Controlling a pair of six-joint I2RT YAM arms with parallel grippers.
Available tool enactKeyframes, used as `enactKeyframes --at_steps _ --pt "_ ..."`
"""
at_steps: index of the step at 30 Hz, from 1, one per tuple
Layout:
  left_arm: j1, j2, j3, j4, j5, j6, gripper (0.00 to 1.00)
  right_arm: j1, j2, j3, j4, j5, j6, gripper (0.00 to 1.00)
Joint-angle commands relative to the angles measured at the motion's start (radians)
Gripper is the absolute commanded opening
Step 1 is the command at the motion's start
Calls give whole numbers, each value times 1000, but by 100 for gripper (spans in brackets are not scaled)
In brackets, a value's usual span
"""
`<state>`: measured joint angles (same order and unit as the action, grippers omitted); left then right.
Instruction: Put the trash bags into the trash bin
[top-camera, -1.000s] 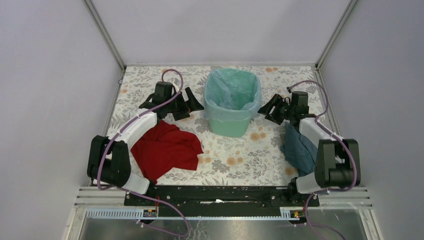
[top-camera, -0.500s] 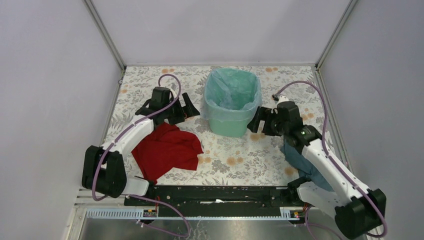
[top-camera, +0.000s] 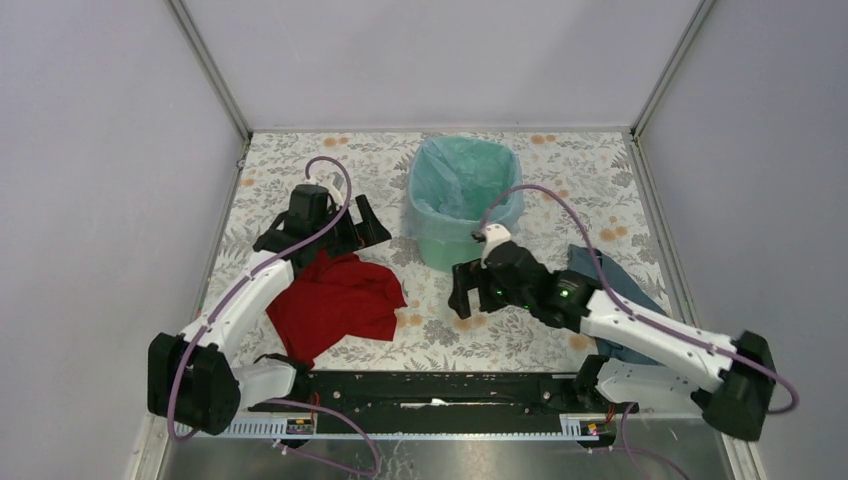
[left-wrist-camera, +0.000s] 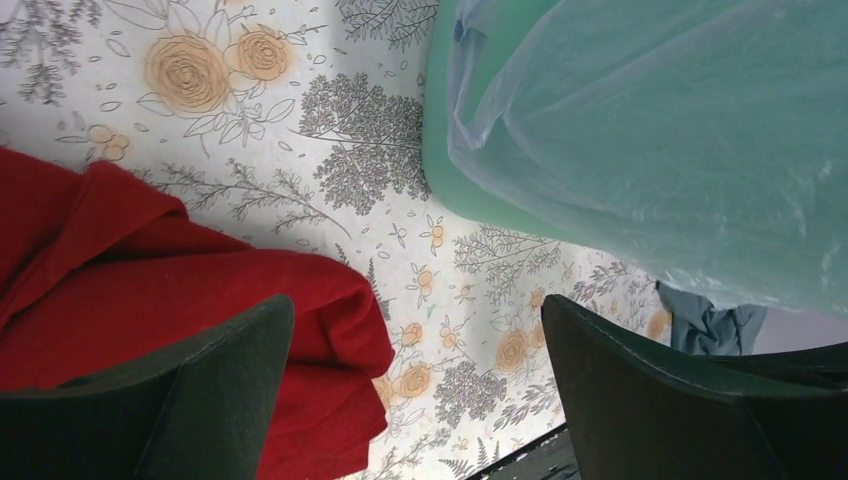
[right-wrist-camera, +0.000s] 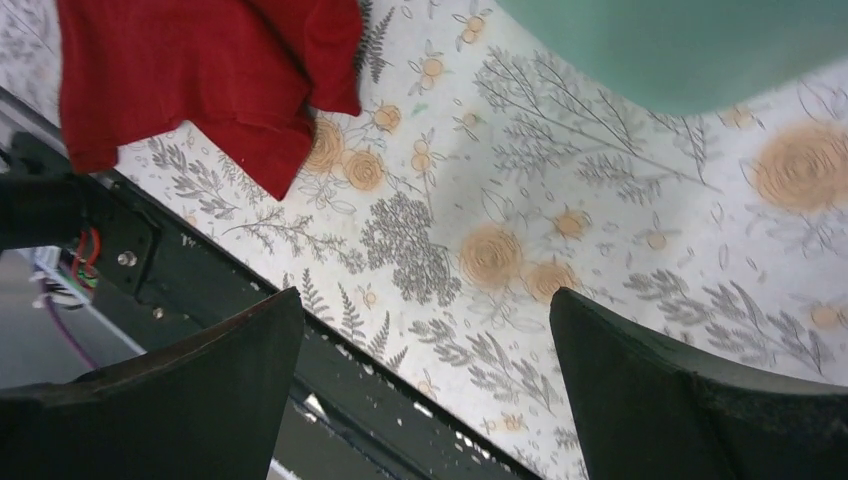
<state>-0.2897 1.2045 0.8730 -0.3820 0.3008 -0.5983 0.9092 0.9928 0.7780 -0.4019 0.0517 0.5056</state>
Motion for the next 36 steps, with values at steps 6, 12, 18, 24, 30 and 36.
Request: enactKeyframes --at_steps 6,12,18,24,30,36 --pt "-2 -233 89 -121 -160 115 99 169 365 159 277 523 82 98" --pt "-1 -271 106 -174 -183 164 99 171 588 286 360 727 185 100" --pt "-2 -296 94 -189 -207 192 99 171 728 338 394 853 241 100" --pt "-2 -294 88 -180 -188 198 99 155 820 360 474 863 161 100" --pt "-1 -304 66 -169 -164 183 99 108 847 327 514 855 144 100" --pt "-1 -309 61 -167 -133 169 99 -19 877 323 620 796 23 100"
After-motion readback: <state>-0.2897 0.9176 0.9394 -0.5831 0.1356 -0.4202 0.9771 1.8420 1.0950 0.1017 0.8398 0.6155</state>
